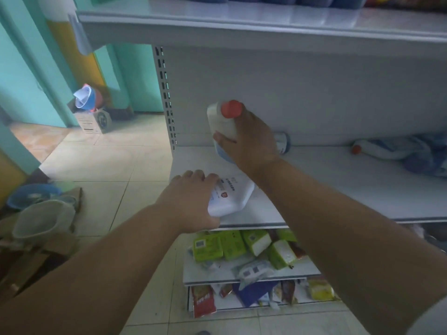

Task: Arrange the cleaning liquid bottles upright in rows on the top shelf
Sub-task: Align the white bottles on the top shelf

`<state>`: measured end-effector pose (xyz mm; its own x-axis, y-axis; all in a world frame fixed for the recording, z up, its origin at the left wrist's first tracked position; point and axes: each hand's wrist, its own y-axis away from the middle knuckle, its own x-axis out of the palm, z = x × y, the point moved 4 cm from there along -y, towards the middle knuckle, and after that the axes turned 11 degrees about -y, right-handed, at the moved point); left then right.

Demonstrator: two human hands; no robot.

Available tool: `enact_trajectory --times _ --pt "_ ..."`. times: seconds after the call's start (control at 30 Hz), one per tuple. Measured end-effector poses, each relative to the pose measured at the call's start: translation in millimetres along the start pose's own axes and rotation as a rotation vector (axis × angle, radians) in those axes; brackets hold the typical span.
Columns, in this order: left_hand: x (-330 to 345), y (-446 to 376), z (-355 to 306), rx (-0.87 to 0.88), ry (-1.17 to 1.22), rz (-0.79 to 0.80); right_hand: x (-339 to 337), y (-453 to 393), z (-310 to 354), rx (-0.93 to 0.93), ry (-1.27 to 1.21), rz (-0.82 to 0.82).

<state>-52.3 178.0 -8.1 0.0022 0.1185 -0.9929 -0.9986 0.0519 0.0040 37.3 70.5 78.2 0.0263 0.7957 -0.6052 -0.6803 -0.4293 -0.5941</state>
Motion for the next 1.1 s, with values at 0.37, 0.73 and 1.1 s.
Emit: enact_trajectory --times 0.37,0.73,1.1 --pt "-50.4 28.3 -149.2 0.03 0.07 -0.037 -186.1 115.1 15.8 -0.276 0.157 -0.176" --pt "-160.8 15.2 -346.8 0.118 0.381 -0.17 -440.2 167.4 37.4 -0.202 0.313 -0.305" --pt "-233.6 -101.2 -503.1 0.257 0.849 -0.063 -628.5 134.0 -27.0 -0.04 0.367 -0.457"
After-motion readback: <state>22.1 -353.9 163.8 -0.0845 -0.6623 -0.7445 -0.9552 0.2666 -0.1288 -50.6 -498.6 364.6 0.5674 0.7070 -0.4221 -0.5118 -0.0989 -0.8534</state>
